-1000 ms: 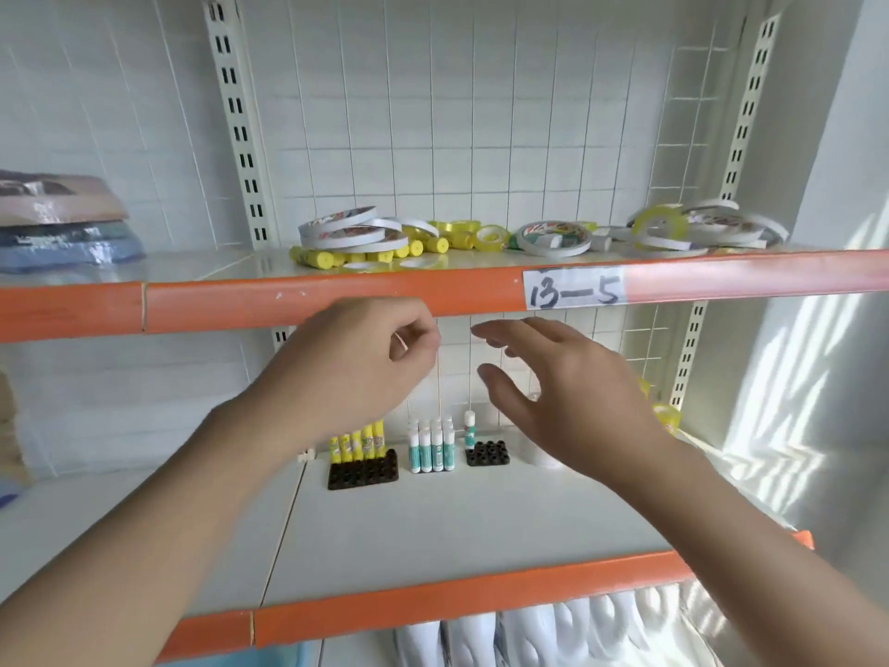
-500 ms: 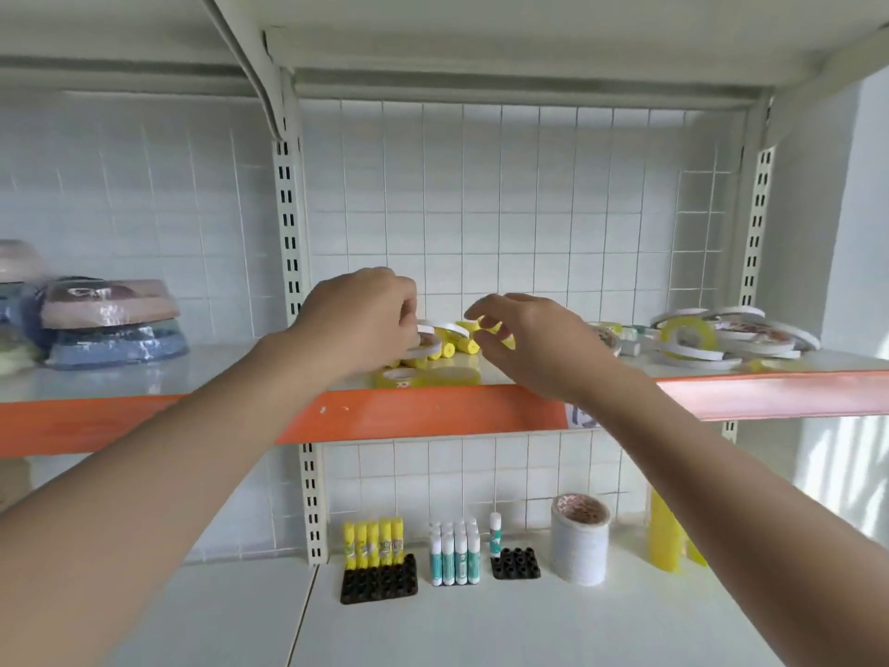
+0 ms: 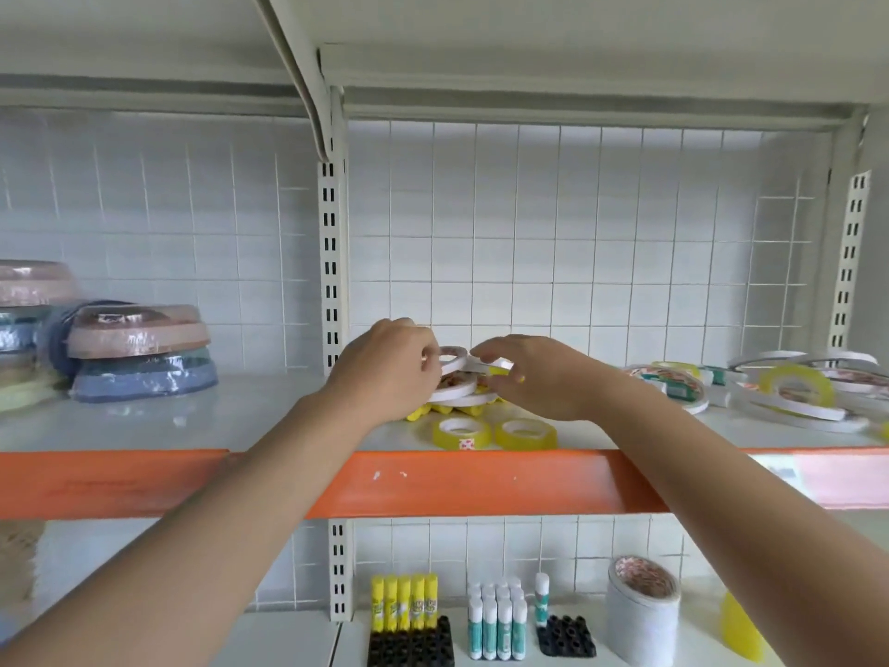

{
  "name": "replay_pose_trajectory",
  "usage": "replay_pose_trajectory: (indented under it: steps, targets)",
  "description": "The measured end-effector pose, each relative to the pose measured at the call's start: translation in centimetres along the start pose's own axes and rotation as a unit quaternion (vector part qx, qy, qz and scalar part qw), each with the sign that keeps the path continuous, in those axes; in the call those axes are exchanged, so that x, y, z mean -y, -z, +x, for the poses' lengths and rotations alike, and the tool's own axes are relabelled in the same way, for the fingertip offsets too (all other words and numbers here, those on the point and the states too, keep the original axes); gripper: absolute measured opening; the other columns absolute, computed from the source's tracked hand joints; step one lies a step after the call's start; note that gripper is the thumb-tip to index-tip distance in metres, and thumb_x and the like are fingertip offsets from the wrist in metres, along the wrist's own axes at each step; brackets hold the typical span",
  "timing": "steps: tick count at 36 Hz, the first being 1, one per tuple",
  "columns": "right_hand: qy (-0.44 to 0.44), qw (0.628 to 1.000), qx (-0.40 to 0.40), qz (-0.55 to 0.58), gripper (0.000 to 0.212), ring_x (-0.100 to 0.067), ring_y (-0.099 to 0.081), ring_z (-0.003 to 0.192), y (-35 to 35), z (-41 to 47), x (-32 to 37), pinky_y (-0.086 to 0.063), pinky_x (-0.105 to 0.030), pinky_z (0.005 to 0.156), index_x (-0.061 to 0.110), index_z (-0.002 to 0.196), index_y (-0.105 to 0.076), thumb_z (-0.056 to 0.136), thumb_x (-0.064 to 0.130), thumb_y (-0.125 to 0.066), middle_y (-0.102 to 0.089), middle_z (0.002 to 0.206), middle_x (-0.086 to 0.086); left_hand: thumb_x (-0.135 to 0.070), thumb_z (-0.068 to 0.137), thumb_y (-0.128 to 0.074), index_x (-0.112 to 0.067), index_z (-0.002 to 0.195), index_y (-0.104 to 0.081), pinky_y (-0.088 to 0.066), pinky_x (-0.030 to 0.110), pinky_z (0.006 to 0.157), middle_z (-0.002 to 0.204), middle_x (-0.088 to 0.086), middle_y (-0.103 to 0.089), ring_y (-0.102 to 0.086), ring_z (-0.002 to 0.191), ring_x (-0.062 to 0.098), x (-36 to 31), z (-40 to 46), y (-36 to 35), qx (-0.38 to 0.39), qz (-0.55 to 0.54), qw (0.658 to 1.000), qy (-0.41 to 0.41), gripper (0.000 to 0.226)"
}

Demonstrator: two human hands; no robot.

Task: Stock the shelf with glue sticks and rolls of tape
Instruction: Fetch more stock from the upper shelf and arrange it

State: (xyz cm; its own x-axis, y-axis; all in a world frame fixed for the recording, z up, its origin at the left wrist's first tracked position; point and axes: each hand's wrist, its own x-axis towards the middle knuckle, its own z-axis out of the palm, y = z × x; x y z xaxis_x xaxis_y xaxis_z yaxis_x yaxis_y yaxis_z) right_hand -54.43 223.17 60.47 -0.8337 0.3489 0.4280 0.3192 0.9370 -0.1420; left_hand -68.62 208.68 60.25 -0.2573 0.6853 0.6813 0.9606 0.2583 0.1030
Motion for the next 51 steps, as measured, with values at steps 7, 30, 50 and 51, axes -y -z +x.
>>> replay_pose_trajectory:
  steps: [7, 30, 50, 51]
  targets:
    - [0.0, 1.0, 0.015, -0.008, 0.035, -0.011, -0.049, 0.099, -0.2, 0.0, 0.4, -0.043, -0.032, 0.096, 0.029, 0.132, -0.05, 0.098, 0.024, -0.046, -0.055, 0.129, 0.004, -0.029, 0.087, -0.058, -0.026, 0.088, -0.067, -0.044, 0.03, 0.074, 0.09, -0.011, -0.059, -0.052, 0.091, 0.013, 0.1, -0.1, -0.2, 0.011, -0.013, 1.0, 0.003, 0.01]
    - [0.048, 0.992, -0.108, 0.047, 0.013, -0.019, -0.058, 0.076, 0.7, -0.7, 1.3, -0.045, -0.03, 0.069, 0.02, 0.093, -0.058, 0.1, 0.019, -0.048, -0.055, 0.079, 0.017, -0.018, 0.098, -0.049, -0.012, 0.102, -0.058, -0.042, 0.042, 0.086, 0.104, 0.002, -0.06, -0.051, 0.103, 0.024, -0.1, -0.3, 0.7, -0.133, -0.063, 0.989, 0.033, 0.011]
    - [0.055, 0.968, -0.242, -0.025, 0.013, -0.021, -0.058, 0.08, 3.2, -4.7, 2.1, -0.05, -0.042, 0.073, 0.015, 0.103, -0.067, 0.094, 0.013, -0.057, -0.058, 0.093, 0.004, -0.016, 0.098, -0.051, -0.011, 0.099, -0.057, -0.041, 0.043, 0.083, 0.103, 0.004, -0.06, -0.052, 0.102, 0.029, -0.3, -0.4, 1.2, -0.142, -0.037, 0.989, 0.019, 0.008]
    - [0.056, 0.966, -0.248, -0.038, 0.014, -0.021, -0.059, 0.08, 3.5, -5.3, 2.2, -0.051, -0.042, 0.072, 0.015, 0.103, -0.067, 0.093, 0.013, -0.058, -0.058, 0.094, 0.004, -0.016, 0.097, -0.052, -0.01, 0.099, -0.058, -0.039, 0.043, 0.082, 0.104, 0.004, -0.061, -0.052, 0.102, 0.03, -0.5, -0.4, 1.4, -0.15, -0.029, 0.988, 0.007, 0.008]
